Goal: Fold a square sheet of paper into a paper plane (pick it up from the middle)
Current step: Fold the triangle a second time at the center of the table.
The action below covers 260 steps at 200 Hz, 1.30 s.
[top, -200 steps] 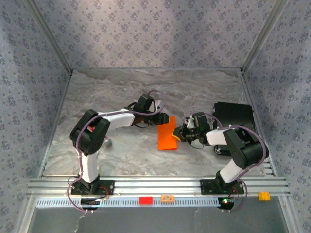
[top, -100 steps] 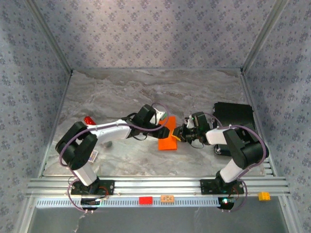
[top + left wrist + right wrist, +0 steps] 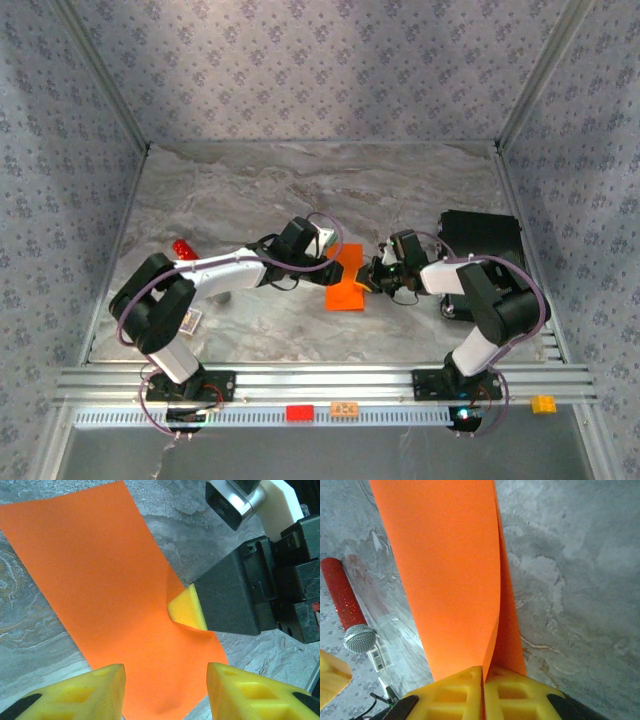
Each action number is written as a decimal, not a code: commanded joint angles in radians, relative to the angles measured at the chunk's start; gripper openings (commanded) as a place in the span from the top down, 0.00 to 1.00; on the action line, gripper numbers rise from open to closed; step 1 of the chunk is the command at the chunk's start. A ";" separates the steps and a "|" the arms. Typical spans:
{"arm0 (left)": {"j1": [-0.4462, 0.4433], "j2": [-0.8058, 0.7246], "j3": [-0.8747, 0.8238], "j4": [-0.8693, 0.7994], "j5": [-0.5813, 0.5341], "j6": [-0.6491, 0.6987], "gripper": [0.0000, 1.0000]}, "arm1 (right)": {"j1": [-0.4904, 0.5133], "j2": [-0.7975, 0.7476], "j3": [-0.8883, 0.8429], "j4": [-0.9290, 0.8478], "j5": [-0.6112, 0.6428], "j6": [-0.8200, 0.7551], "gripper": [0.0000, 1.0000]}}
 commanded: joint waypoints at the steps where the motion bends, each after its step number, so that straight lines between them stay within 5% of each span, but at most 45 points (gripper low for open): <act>1: -0.012 -0.032 -0.003 -0.014 -0.017 0.031 0.54 | 0.026 0.002 0.024 -0.050 0.023 -0.015 0.84; 26: -0.015 -0.018 0.005 -0.018 0.004 0.029 0.55 | 0.025 -0.007 0.021 0.000 0.000 0.008 0.80; 104: -0.014 0.154 0.041 -0.034 0.090 -0.030 0.80 | 0.003 -0.031 -0.020 0.080 -0.051 0.029 0.79; 190: -0.015 0.143 0.034 -0.033 0.057 -0.044 0.80 | -0.002 -0.002 -0.005 0.099 -0.079 0.021 0.78; 260: -0.014 0.155 0.038 -0.056 0.041 -0.029 0.79 | 0.008 0.004 0.035 -0.079 0.028 -0.062 0.87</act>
